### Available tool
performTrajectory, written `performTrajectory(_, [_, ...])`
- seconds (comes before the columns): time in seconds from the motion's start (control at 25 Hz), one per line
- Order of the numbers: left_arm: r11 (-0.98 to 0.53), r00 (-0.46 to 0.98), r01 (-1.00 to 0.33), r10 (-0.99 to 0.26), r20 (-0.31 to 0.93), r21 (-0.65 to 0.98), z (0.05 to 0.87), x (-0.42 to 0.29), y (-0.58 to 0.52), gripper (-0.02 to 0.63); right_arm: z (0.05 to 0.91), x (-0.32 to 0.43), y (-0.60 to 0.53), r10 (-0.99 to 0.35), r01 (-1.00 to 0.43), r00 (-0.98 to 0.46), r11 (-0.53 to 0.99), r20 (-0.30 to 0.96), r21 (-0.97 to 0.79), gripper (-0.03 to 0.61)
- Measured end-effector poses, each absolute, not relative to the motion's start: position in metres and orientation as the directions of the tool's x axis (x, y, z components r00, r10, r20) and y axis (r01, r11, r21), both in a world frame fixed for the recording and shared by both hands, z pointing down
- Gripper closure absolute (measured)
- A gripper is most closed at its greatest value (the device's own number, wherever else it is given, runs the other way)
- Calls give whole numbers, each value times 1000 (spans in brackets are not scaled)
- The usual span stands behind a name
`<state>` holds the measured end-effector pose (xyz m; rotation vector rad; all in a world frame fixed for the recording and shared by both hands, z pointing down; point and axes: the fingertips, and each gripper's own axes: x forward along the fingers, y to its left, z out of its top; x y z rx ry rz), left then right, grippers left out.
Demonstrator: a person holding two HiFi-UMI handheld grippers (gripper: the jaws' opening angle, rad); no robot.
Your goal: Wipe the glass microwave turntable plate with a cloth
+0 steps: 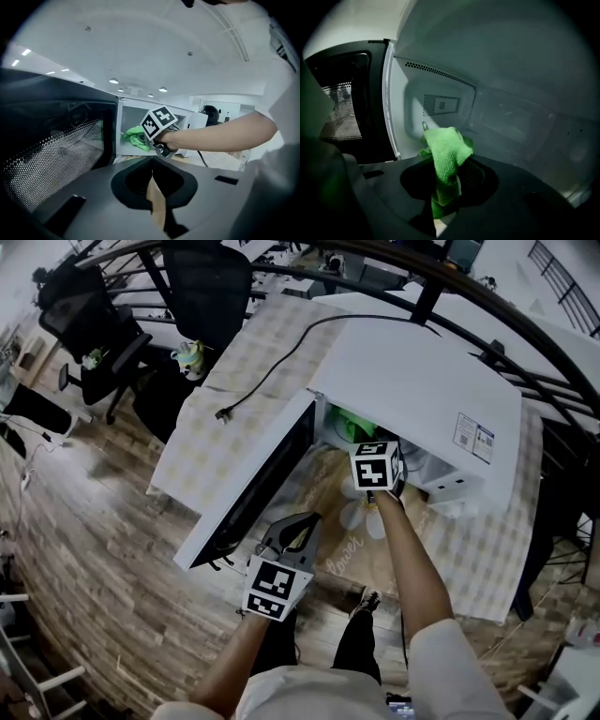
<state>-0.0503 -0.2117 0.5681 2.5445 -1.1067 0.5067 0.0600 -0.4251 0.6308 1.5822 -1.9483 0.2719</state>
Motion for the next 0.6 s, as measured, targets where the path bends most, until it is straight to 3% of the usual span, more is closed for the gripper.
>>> performTrajectory(0.6, [-671,661,-725,-618,426,153,559,-31,-203,597,625,146,-364,-816,-936,118,98,566,337,489])
